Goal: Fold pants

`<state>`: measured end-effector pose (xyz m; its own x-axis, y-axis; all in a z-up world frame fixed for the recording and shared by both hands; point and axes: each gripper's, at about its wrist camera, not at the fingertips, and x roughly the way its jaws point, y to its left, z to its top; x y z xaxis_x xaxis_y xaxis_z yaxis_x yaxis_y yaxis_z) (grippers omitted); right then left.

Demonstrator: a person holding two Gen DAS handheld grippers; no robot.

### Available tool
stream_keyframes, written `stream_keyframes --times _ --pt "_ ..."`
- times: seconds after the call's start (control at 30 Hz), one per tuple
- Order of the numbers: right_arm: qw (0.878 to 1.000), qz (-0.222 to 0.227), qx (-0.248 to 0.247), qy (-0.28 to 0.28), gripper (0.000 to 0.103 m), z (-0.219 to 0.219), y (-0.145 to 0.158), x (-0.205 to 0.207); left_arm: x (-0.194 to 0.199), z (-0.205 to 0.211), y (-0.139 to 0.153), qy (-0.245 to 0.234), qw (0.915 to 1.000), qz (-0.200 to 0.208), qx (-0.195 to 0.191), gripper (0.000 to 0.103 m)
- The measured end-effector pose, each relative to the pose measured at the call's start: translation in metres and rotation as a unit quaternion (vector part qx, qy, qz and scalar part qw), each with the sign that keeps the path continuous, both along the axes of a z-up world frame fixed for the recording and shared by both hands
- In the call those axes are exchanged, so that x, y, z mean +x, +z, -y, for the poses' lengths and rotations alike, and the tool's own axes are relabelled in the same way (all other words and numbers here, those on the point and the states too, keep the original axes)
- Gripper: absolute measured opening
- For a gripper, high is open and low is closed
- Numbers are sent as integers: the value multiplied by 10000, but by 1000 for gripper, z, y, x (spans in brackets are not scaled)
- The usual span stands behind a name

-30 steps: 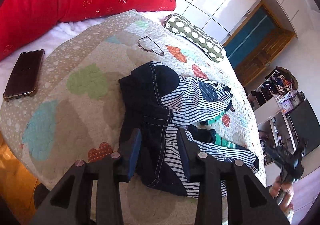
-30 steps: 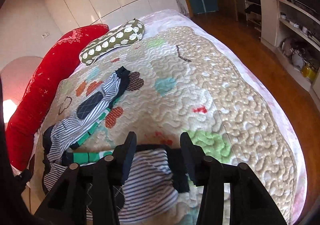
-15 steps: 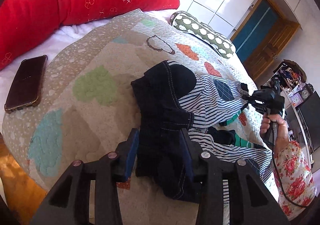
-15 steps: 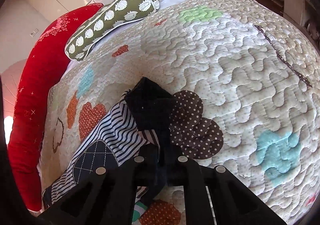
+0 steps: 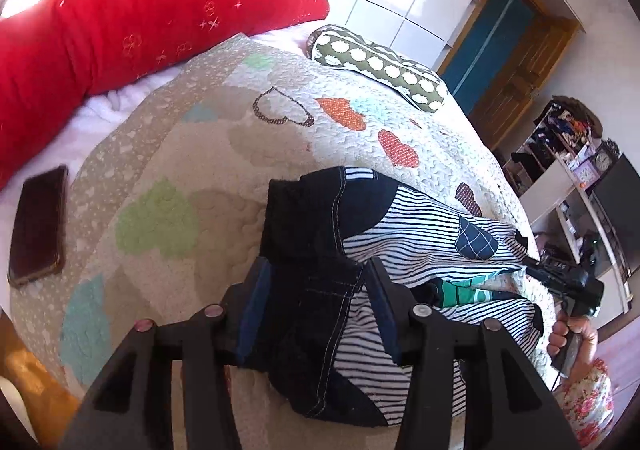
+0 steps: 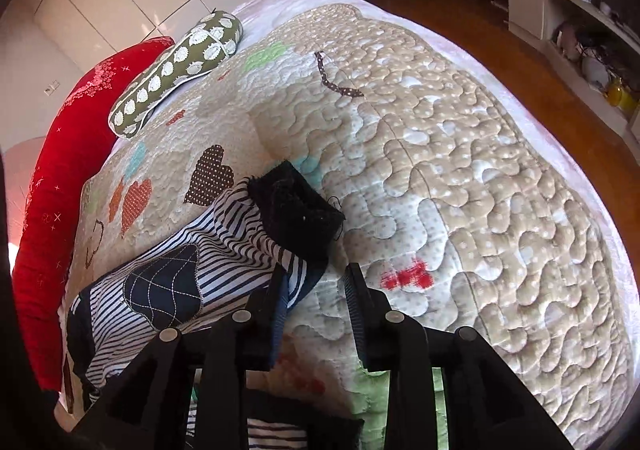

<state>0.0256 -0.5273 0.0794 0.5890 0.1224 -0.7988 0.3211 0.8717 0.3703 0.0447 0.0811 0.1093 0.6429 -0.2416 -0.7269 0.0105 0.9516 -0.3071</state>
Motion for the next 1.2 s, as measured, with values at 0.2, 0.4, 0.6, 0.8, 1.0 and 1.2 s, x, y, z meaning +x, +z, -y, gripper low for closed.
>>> stream_keyframes --times 0.2,0.4,0.6,0.8,1.0,1.2 --pt "9845 540 -924 1392 66 -40 52 26 74 35 7 -981 9940 -29 478 60" --pt "9598 149 -1177 2542 69 -80 42 97 146 53 -25 -1569 9841 -535 635 60" --pt "9483 -273 -1012 2996 69 -106 8 141 186 56 -51 -1826 9778 -868 555 61" --pt "9495 -306 -847 3005 69 -103 -7 150 192 60 -60 -1853 9772 -867 573 61" --pt "9660 -16 -626 2509 69 -75 4 132 179 61 -48 -1558 9835 -581 707 61" --pt "9727 -79 -587 2244 69 -61 6 123 165 73 -39 -1558 9809 -376 1098 61"
